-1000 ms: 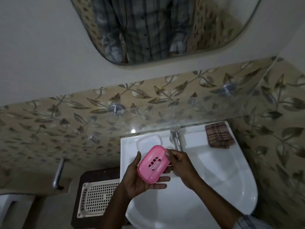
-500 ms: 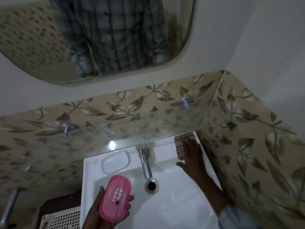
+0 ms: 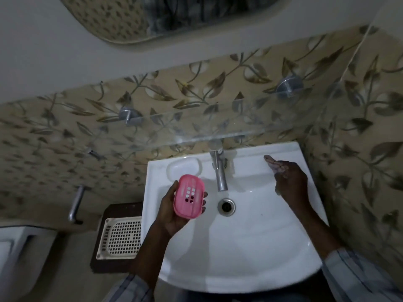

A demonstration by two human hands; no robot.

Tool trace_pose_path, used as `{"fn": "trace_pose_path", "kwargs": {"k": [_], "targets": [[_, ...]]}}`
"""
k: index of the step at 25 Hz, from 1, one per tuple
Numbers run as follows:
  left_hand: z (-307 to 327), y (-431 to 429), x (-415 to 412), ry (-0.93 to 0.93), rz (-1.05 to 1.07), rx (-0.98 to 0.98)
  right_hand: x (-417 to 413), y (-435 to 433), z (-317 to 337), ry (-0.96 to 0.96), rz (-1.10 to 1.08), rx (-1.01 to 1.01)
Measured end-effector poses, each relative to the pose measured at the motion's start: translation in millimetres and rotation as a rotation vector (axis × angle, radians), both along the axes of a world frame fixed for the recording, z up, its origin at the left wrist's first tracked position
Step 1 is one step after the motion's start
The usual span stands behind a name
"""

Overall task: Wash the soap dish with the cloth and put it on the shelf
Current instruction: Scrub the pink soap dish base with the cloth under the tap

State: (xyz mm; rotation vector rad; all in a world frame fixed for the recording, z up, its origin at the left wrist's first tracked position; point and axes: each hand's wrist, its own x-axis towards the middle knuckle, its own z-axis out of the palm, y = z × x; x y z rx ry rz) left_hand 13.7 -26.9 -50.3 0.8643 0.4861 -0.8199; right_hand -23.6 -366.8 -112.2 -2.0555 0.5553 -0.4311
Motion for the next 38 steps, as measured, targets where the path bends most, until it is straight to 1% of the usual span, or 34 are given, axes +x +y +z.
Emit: {"fn": "trace_pose_path", "kwargs": {"k": [1, 2, 3, 4, 5, 6, 7, 10, 12, 13, 14, 15, 16, 17, 19, 20, 22, 23, 26, 27, 29, 30, 32, 33, 35, 36, 38], "targets": [[1, 2, -3, -0.002, 0.004, 0.013, -7, 12, 7, -0.020, -0.125, 0.403], [3, 3, -5, 0.004, -0.013, 0.023, -15, 23, 16, -0.051, -0.176, 0.801], [7, 4, -8, 0.010, -0.039, 0.023, -24, 35, 23, -0.065, -0.146, 1.121], [11, 5, -9, 0.017, -0.060, 0.021, -33, 49, 31, -0.058, -0.050, 1.319], [14, 7, -9, 0.025, -0.074, 0.017, -41, 64, 38, -0.034, 0.078, 1.352], [15, 10, -9, 0.031, -0.086, 0.022, -44, 80, 44, -0.032, 0.210, 1.260], [15, 11, -9, 0.039, -0.102, 0.038, -45, 93, 51, -0.071, 0.327, 1.072], [16, 11, -12, 0.043, -0.118, 0.088, -36, 128, 66, -0.333, 0.547, 0.396], [17, 10, -14, 0.050, -0.100, 0.061, -35, 148, 66, -0.510, 0.803, 0.023], [18, 10, -16, 0.063, -0.093, 0.041, -37, 153, 61, -0.559, 0.932, -0.156], [19, 11, -18, 0.071, -0.092, 0.037, -38, 154, 55, -0.588, 1.030, -0.307], [20, 11, -20, 0.072, -0.099, 0.052, -36, 150, 49, -0.604, 1.070, -0.417], [21, 11, -23, 0.070, -0.105, 0.073, -31, 146, 44, -0.603, 1.046, -0.474], [22, 11, -25, 0.074, -0.100, 0.089, -27, 144, 42, -0.567, 0.985, -0.470], [23, 10, -25, 0.095, -0.073, 0.078, -25, 152, 42, -0.497, 0.874, -0.396], [23, 10, -24, 0.091, -0.068, 0.068, -28, 158, 41, -0.512, 0.908, -0.389], [25, 11, -22, 0.060, -0.091, 0.064, -33, 161, 41, -0.607, 1.085, -0.450], [27, 10, -21, 0.048, -0.106, 0.066, -28, 156, 43, -0.621, 1.108, -0.459], [28, 7, -17, 0.044, -0.078, 0.064, -16, 153, 52, -0.513, 0.886, -0.379], [29, 6, -16, 0.044, -0.066, 0.055, -19, 160, 51, -0.519, 0.915, -0.396], [31, 3, -15, 0.052, -0.068, 0.032, -26, 167, 50, -0.581, 1.065, -0.462], [31, 3, -15, 0.053, -0.075, 0.037, -24, 164, 49, -0.576, 1.056, -0.457], [32, 4, -14, 0.048, -0.067, 0.066, -15, 156, 54, -0.497, 0.876, -0.360], [33, 5, -14, 0.048, -0.066, 0.075, -14, 156, 56, -0.490, 0.866, -0.352], [35, 6, -12, 0.044, -0.094, 0.077, -17, 166, 57, -0.572, 1.010, -0.447], [36, 6, -11, 0.047, -0.108, 0.066, -18, 170, 58, -0.582, 1.019, -0.451], [38, 3, -10, 0.057, -0.113, 0.066, -14, 173, 65, -0.499, 0.810, -0.326]]}}
